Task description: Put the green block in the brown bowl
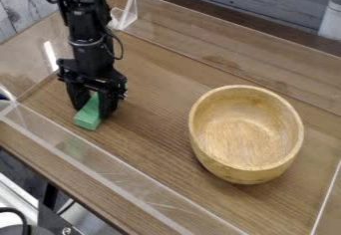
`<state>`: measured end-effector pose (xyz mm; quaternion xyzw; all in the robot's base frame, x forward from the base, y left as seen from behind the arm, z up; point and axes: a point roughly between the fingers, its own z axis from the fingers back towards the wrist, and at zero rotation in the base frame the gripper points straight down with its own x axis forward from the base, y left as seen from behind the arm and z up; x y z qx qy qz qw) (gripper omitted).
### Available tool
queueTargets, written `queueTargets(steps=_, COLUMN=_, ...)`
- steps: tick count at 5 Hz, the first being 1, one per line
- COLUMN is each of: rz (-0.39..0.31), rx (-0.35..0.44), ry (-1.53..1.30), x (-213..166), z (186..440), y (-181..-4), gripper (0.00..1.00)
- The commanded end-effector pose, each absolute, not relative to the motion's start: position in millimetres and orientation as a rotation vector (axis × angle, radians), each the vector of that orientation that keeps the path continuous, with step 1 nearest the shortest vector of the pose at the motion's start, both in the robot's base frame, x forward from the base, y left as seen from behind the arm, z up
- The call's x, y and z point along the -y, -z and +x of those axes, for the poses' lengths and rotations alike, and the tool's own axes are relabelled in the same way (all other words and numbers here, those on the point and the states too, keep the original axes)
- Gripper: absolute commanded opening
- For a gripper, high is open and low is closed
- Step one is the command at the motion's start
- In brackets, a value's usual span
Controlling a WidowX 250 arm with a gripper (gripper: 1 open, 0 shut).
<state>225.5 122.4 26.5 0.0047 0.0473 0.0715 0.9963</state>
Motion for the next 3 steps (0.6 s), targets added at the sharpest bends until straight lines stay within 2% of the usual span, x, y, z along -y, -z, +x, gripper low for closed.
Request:
queueTargets(steps=1, rz=0.013, rx=-0.065, ry=-0.139, x=-120.5, z=233.8, y=-39.5, gripper=0.0)
queueTargets(steps=3, rz=-0.005, rx=-0.059, ry=-0.144, x=-114.1, z=237.7, y=-52.5, gripper=0.0)
